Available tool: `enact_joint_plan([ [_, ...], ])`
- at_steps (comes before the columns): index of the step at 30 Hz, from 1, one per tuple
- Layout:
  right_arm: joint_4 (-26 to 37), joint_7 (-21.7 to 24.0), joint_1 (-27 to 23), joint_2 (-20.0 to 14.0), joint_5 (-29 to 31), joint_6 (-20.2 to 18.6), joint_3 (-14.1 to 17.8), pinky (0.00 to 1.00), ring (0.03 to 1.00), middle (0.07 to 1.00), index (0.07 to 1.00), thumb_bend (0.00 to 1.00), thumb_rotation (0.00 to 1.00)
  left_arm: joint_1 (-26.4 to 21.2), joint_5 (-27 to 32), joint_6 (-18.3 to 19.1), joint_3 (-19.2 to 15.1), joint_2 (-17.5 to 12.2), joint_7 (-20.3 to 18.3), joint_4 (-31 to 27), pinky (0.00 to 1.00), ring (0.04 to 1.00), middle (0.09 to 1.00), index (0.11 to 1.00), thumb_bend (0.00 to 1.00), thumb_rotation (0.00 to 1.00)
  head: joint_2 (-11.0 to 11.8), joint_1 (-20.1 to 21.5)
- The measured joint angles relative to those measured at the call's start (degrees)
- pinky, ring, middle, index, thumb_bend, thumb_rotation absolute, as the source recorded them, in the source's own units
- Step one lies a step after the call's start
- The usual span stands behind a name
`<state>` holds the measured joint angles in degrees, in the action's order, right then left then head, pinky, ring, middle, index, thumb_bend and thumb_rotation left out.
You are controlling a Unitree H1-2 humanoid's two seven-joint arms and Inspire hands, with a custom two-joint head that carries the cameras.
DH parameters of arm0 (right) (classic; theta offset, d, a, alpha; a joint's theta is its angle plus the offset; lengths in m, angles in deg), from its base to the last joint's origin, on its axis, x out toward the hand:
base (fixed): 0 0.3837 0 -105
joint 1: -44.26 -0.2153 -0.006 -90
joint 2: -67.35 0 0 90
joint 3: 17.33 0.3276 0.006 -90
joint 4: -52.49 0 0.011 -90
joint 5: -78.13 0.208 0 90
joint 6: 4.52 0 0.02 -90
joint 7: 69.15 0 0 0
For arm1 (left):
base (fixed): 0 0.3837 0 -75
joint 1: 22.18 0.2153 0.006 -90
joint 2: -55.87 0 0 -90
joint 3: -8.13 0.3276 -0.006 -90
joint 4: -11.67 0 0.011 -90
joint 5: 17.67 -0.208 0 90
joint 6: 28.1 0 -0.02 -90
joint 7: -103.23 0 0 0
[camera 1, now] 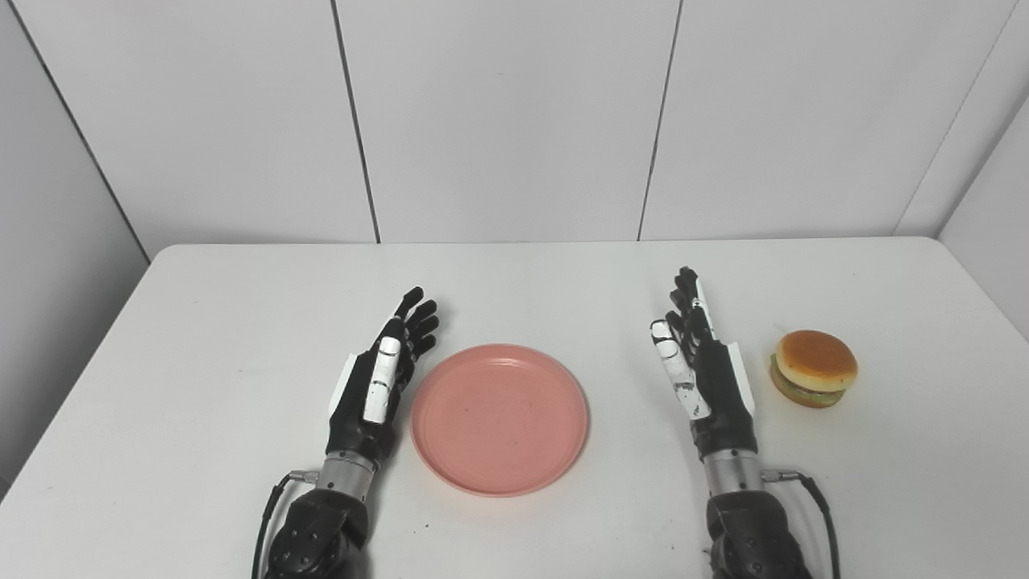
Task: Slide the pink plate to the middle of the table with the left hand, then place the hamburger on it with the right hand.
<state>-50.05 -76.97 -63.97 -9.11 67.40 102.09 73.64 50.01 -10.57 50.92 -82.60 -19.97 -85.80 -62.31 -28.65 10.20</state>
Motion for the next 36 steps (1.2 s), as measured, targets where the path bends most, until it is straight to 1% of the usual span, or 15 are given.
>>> enact_joint_plan([
  [2,2.12,-1.97,0.05,-0.71,-3.43,-0.28,0.29,0.93,0.937,0.951,0.964,0.59,0.82,-0.14,-0.16,-0.3,0.03,-0.02,0.15,0.24,0.93,0.92,0.919,0.912,0.59,1.0,-0.17,0.44],
  [4,4.3,-3.26,-0.08,-1.32,-6.35,-1.36,0.49,0.97,0.938,0.941,0.957,0.61,0.83,-0.37,-0.85,-0.43,0.12,-0.02,0.34,0.6,0.92,0.922,0.92,0.911,0.6,1.0,-0.26,0.7],
  [5,5.4,-3.4,-0.15,-1.66,-7.51,-2.21,0.56,0.96,0.942,0.941,0.955,0.61,0.82,-0.41,-1.13,-0.51,0.17,-0.01,0.4,0.66,0.93,0.924,0.922,0.912,0.6,1.0,-0.26,0.7],
  [6,6.28,-3.4,-0.18,-2.04,-8.42,-3.17,0.55,0.94,0.944,0.944,0.953,0.61,0.8,-0.42,-1.26,-0.56,0.2,-0.01,0.45,0.67,0.93,0.928,0.928,0.917,0.6,1.0,-0.26,0.7],
  [9,7.65,-3.4,-0.17,-3.14,-9.07,-4.99,1.06,0.91,0.944,0.945,0.951,0.63,0.79,-0.41,-2.33,-0.55,0.52,-0.04,0.77,0.57,0.94,0.936,0.938,0.926,0.58,1.0,-0.44,0.97],
  [13,9.01,-3.4,-0.16,-5.09,-9.33,-6.57,2.35,0.9,0.939,0.942,0.951,0.66,0.77,-0.41,-2.46,-0.53,0.53,-0.08,0.74,0.55,0.95,0.947,0.95,0.937,0.57,1.0,-0.44,1.31],
  [17,9.43,-3.61,-0.5,-7.02,-9.86,-6.59,3.33,0.89,0.924,0.934,0.945,0.68,0.74,-0.41,-2.2,-0.1,0.43,-0.14,0.65,0.55,0.96,0.954,0.957,0.944,0.56,1.0,-0.53,2.37],
  [18,9.54,-3.81,-0.55,-7.23,-9.95,-6.61,3.77,0.89,0.922,0.934,0.944,0.68,0.74,-0.41,-2.19,0.12,0.42,-0.16,0.64,0.51,0.97,0.96,0.963,0.95,0.56,1.0,-0.44,3.5],
  [24,12.07,-4.33,-0.68,-8.7,-11.5,-7.9,4.45,0.88,0.915,0.927,0.933,0.71,0.72,-0.4,-0.61,1.58,0.22,-0.51,-0.57,0.29,1.0,0.997,0.998,0.991,0.55,1.0,-0.53,4.48],
  [29,14.7,-3.74,-0.64,-9.35,-13.8,-12.65,4.49,0.86,0.918,0.928,0.934,0.73,0.69,-0.37,0.32,2.85,0.43,-1.06,-2.06,-0.09,1.0,1.0,1.0,1.0,0.55,1.0,-0.7,5.71],
  [30,15.24,-3.23,-0.62,-9.65,-14.63,-14.11,4.43,0.86,0.919,0.929,0.935,0.72,0.69,-0.34,0.34,2.99,0.42,-1.06,-2.14,-0.19,1.0,1.0,1.0,1.0,0.54,1.0,-0.79,5.97],
  [33,15.69,-1.71,-0.62,-11.22,-15.52,-16.46,4.31,0.86,0.915,0.924,0.931,0.73,0.63,-0.33,0.75,3.12,0.36,-1.09,-2.23,-0.25,1.0,1.0,1.0,1.0,0.55,1.0,-0.79,6.59],
  [35,15.72,-0.92,-0.6,-12.12,-15.73,-17.85,4.32,0.85,0.913,0.922,0.929,0.73,0.61,-0.32,0.96,3.2,0.4,-1.27,-2.56,-0.26,1.0,1.0,1.0,1.0,0.56,1.0,-0.7,8.17],
  [36,15.76,-0.73,-0.59,-12.44,-15.93,-18.3,4.3,0.84,0.907,0.919,0.925,0.74,0.6,-0.31,1.34,3.27,0.43,-1.41,-3.01,-0.26,1.0,1.0,1.0,1.0,0.56,1.0,-0.7,8.17],
])
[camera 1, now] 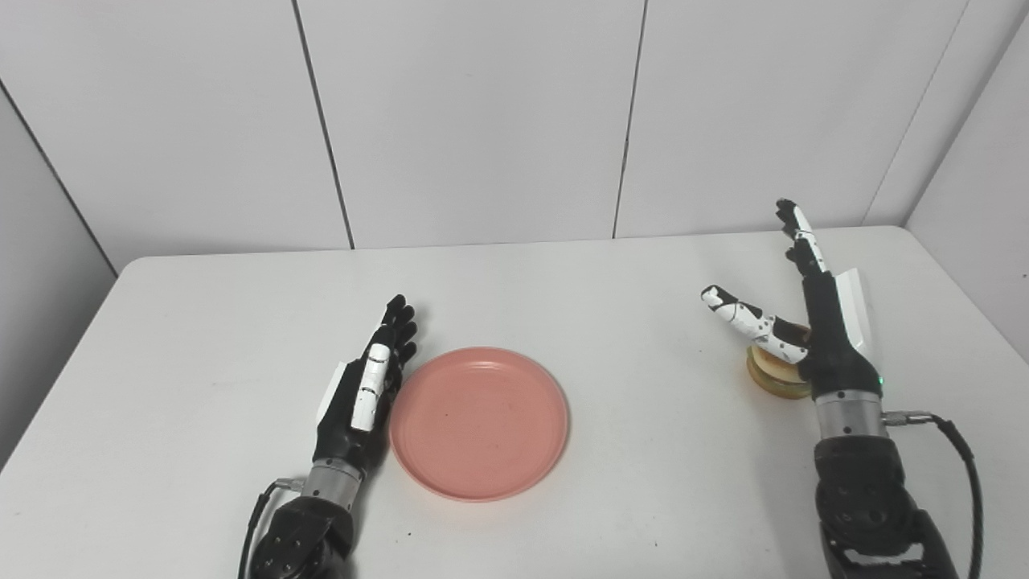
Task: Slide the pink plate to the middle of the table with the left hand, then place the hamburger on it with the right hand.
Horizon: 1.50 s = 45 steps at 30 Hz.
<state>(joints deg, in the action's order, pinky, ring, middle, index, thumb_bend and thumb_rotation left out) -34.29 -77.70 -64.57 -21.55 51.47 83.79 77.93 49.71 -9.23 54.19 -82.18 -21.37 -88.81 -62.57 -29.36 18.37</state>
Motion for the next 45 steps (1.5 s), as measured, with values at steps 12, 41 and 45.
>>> enact_joint_plan([
  [12,1.95,3.48,0.01,-2.37,-6.7,-9.6,-1.92,0.74,0.863,0.915,0.916,0.81,0.58,0.07,1.45,2.25,0.36,-2.04,-2.52,-0.34,1.0,1.0,1.0,1.0,0.53,1.0,0.44,5.27],
  [41,2.22,14.24,-1.22,-8.2,-16.71,-24.54,-8.43,0.89,0.919,0.922,0.949,0.93,0.53,0.5,2.78,4.38,-0.72,-3.28,-3.14,-1.24,1.0,1.0,1.0,1.0,0.49,1.0,0.44,7.56],
  [45,2.48,13.97,-1.22,-8.65,-18.68,-24.54,-8.93,0.88,0.913,0.921,0.954,0.91,0.53,0.54,3.15,4.39,-0.86,-3.28,-3.34,-1.27,1.0,1.0,1.0,1.0,0.49,1.0,0.44,7.56],
])
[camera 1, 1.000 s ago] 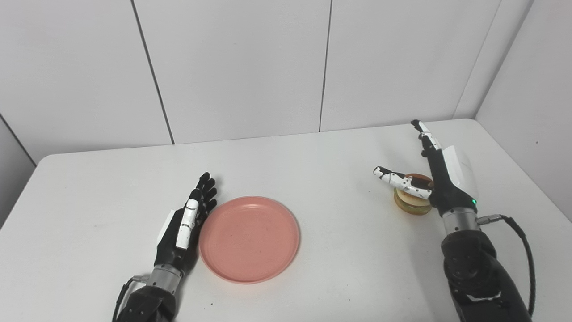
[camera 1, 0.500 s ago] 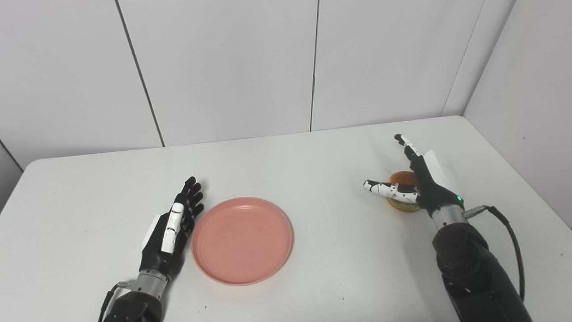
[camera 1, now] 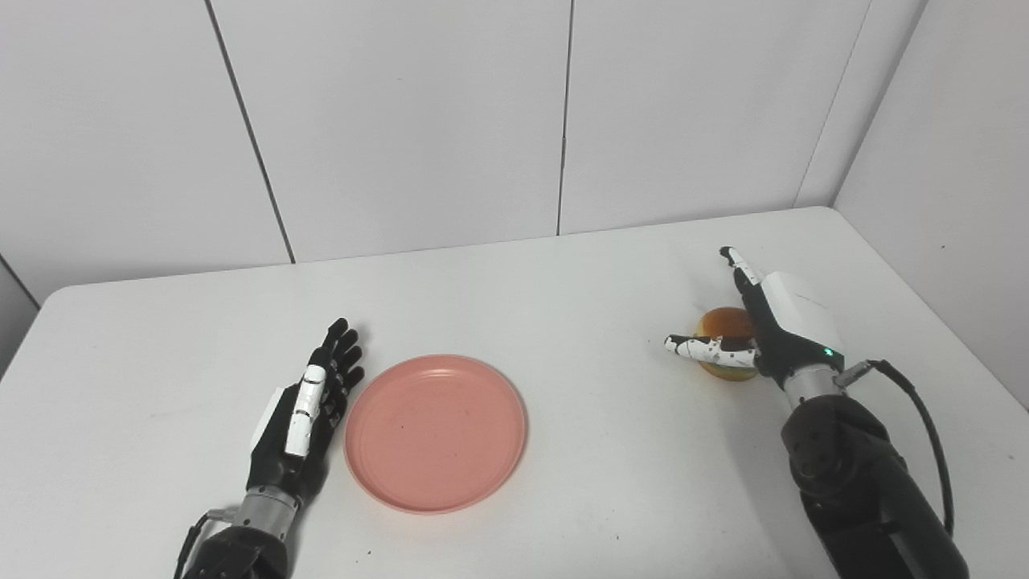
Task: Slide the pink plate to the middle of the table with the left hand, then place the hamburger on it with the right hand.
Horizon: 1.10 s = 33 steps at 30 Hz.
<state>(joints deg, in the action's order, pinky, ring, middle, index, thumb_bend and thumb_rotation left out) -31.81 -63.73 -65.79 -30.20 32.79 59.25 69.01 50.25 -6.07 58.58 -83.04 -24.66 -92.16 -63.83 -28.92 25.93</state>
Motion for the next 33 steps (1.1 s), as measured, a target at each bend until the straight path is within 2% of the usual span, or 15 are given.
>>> enact_joint_plan([
  [8,0.0,0.26,0.0,-0.37,-2.25,-0.05,-0.15,0.88,0.912,0.918,0.941,0.91,0.49,0.16,0.63,0.28,-0.14,-0.07,-0.04,-0.26,1.0,1.0,1.0,1.0,0.49,1.0,-0.18,0.18],
  [11,-0.05,2.64,0.0,-0.63,-2.67,-0.2,0.35,0.88,0.912,0.913,0.927,0.91,0.42,0.63,0.6,0.47,-0.11,-0.17,-0.04,-1.02,1.0,1.0,1.0,1.0,0.49,1.0,-0.26,0.09],
  [13,-0.27,4.62,-0.01,-0.62,-2.82,-0.27,0.9,0.88,0.909,0.911,0.922,0.92,0.41,0.74,0.57,0.49,-0.07,-0.24,-0.04,-1.14,1.0,1.0,1.0,1.0,0.49,1.0,-0.26,0.09],
  [19,-0.89,9.75,-0.07,-0.53,-4.76,-0.36,1.6,0.79,0.866,0.884,0.893,0.91,0.33,0.78,0.59,0.52,-0.02,-0.31,-0.05,-1.17,1.0,1.0,1.0,1.0,0.49,1.0,-0.26,0.0],
  [24,-2.21,10.37,-0.33,0.37,-5.31,-0.36,2.96,0.72,0.829,0.869,0.876,0.89,0.27,0.86,0.55,0.56,0.1,-0.4,-0.05,-1.28,1.0,1.0,1.0,1.0,0.5,1.0,-0.53,0.0],
  [29,-3.46,10.08,-0.34,0.68,-5.82,-0.36,3.1,0.7,0.804,0.847,0.848,0.83,0.2,0.97,0.58,0.98,0.11,-0.45,-0.07,-1.43,1.0,1.0,1.0,1.0,0.5,1.0,-0.62,0.0],
  [30,-3.6,9.69,-0.34,0.68,-5.81,-0.36,3.04,0.58,0.701,0.767,0.836,0.78,0.16,0.97,0.58,0.98,0.11,-0.46,-0.08,-1.42,1.0,1.0,1.0,1.0,0.5,1.0,-0.62,0.0],
  [31,-3.74,9.34,-0.34,0.67,-5.81,-0.35,2.95,0.41,0.539,0.64,0.819,0.7,0.09,0.97,0.57,0.96,0.12,-0.46,-0.09,-1.42,1.0,1.0,1.0,1.0,0.49,1.0,-0.7,0.0],
  [33,-3.95,8.57,-0.34,0.67,-5.76,-0.35,2.75,0.2,0.298,0.5,0.777,0.58,0.02,0.97,0.54,0.92,0.16,-0.49,-0.09,-1.39,1.0,1.0,1.0,1.0,0.5,1.0,-0.7,0.0],
])
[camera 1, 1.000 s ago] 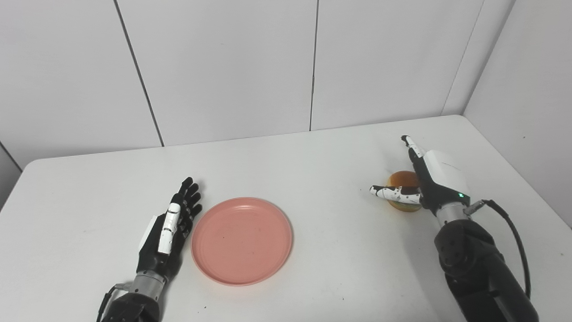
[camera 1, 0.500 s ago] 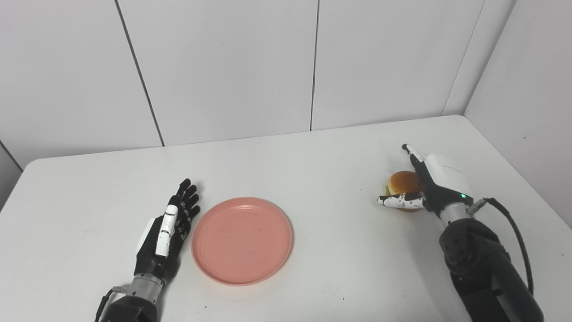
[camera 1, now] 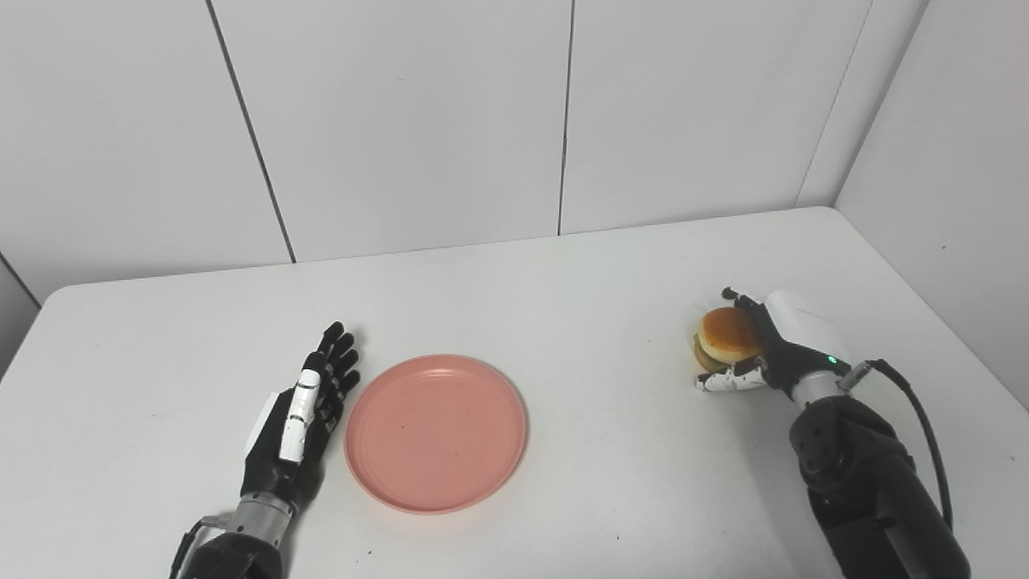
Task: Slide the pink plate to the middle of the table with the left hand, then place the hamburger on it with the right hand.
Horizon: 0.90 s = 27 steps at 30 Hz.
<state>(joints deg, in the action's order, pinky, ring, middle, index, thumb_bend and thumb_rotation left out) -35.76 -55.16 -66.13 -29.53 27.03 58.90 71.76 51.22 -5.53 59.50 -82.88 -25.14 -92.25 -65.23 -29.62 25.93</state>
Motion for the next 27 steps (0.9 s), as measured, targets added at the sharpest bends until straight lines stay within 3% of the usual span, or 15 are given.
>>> enact_joint_plan([
  [2,0.0,-0.59,-0.16,0.05,0.09,0.0,-0.16,0.17,0.266,0.483,0.769,0.56,0.01,0.0,0.0,0.0,0.0,0.01,0.0,0.03,1.0,1.0,1.0,1.0,0.5,1.0,0.0,0.0],
  [3,-0.03,-0.99,-0.22,0.07,0.09,0.0,-0.14,0.21,0.352,0.501,0.736,0.54,0.0,0.0,0.01,0.0,0.0,0.02,0.0,0.03,1.0,1.0,1.0,1.0,0.51,1.0,0.0,0.0],
  [7,-0.24,-2.34,-0.31,0.13,0.78,0.0,-0.08,0.25,0.414,0.506,0.653,0.52,0.0,0.0,0.19,-0.01,-0.09,0.02,-0.14,0.08,1.0,1.0,1.0,1.0,0.51,1.0,0.0,-0.18],
  [15,-0.19,-8.46,-0.28,1.1,3.44,0.04,0.52,0.21,0.409,0.501,0.575,0.53,0.0,0.03,0.19,0.04,-0.05,0.02,-0.29,-0.03,1.0,1.0,1.0,1.0,0.52,1.0,-0.18,-0.7],
  [21,-0.08,-13.1,-0.23,1.52,5.79,0.48,0.91,0.25,0.373,0.456,0.54,0.51,0.0,0.05,0.12,0.02,0.02,0.04,-0.36,-0.03,1.0,1.0,1.0,1.0,0.51,1.0,-0.18,-2.98],
  [27,-0.26,-18.68,0.19,1.53,9.85,5.27,1.8,0.26,0.373,0.461,0.539,0.51,0.0,0.03,-1.09,-0.98,0.36,0.45,-0.21,0.21,1.0,1.0,1.0,1.0,0.53,1.0,0.09,-7.29],
])
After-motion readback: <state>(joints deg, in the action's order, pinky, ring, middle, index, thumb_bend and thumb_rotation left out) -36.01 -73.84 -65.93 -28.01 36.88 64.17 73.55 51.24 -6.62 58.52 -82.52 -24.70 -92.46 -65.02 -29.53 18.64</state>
